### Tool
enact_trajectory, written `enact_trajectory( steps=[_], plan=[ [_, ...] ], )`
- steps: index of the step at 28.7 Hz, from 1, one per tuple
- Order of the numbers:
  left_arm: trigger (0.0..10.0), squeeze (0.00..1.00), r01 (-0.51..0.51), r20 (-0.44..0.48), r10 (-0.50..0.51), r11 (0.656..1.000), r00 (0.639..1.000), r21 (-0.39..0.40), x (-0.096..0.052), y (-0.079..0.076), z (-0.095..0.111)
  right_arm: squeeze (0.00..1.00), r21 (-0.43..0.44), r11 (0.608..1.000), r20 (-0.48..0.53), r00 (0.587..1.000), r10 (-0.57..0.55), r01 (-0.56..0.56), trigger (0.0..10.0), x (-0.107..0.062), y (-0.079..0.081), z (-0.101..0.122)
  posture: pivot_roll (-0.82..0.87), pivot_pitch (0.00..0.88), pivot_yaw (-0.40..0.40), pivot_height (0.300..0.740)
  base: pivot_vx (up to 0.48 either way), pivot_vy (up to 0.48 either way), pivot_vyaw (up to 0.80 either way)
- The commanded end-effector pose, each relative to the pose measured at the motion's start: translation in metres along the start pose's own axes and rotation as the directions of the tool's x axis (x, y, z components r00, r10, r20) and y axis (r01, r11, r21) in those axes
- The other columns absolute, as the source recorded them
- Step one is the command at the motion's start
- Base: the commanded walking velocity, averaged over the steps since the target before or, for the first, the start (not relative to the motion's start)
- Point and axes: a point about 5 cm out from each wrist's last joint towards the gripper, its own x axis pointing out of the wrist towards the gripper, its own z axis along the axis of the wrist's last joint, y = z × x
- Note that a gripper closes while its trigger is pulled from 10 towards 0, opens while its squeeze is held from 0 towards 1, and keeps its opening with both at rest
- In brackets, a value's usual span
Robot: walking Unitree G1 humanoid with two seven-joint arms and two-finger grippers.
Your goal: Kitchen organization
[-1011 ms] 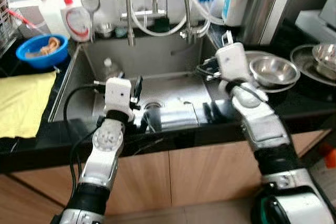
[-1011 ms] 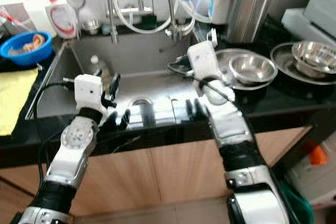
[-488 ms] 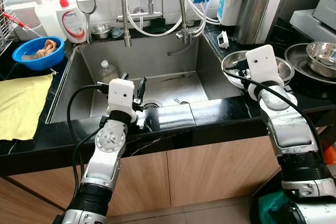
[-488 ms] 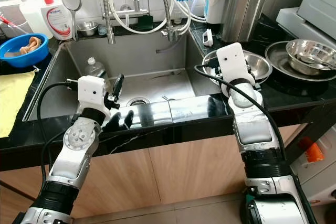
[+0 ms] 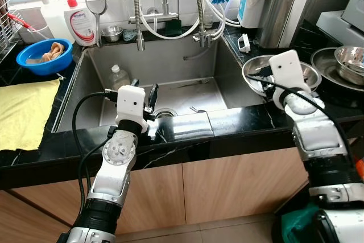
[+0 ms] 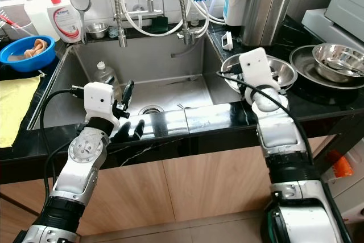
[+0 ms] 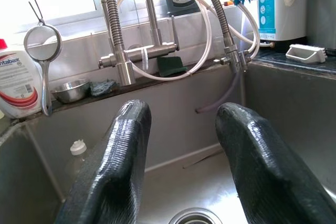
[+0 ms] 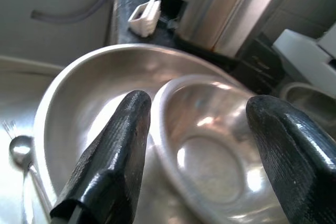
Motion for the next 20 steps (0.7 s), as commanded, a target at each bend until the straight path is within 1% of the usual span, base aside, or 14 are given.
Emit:
enact_trajectory(
  steps=[1, 5, 10, 15, 20],
  plan=[
    [10.0, 0.0, 0.005, -0.003, -0.005, 1.0, 1.0, 0.003, 0.002, 0.002, 0.001, 0.0, 0.022, 1.0, 0.009, 1.0, -0.012, 0.012, 10.0, 0.002, -0.005, 0.006, -0.19, 0.0, 0.073, 0.74, 0.0, 0.0, 0.0],
    [10.0, 0.0, 0.005, -0.001, -0.005, 1.0, 1.0, 0.003, 0.003, 0.003, 0.002, 0.0, 0.052, 0.999, -0.002, 1.0, -0.004, 0.004, 10.0, 0.007, -0.006, 0.006, -0.19, 0.0, 0.074, 0.74, 0.0, 0.0, 0.0],
    [10.0, 0.0, 0.004, -0.001, -0.004, 1.0, 1.0, 0.005, 0.004, 0.004, 0.003, 0.0, 0.097, 0.994, -0.014, 0.999, 0.042, -0.041, 10.0, 0.011, 0.001, 0.004, -0.18, 0.0, 0.079, 0.74, 0.0, 0.0, 0.0],
    [10.0, 0.0, 0.004, 0.002, -0.004, 1.0, 1.0, 0.007, 0.005, 0.004, 0.004, 0.0, 0.101, 0.992, -0.015, 0.997, 0.076, -0.074, 10.0, 0.012, 0.008, 0.004, -0.19, 0.0, 0.081, 0.74, 0.0, 0.0, 0.0],
    [10.0, 0.0, 0.006, 0.003, -0.006, 1.0, 1.0, 0.006, 0.006, 0.004, 0.004, 0.0, 0.116, 0.99, -0.017, 0.996, 0.087, -0.085, 10.0, 0.014, 0.01, 0.004, -0.18, 0.0, 0.081, 0.74, 0.0, 0.0, 0.0]
  ],
)
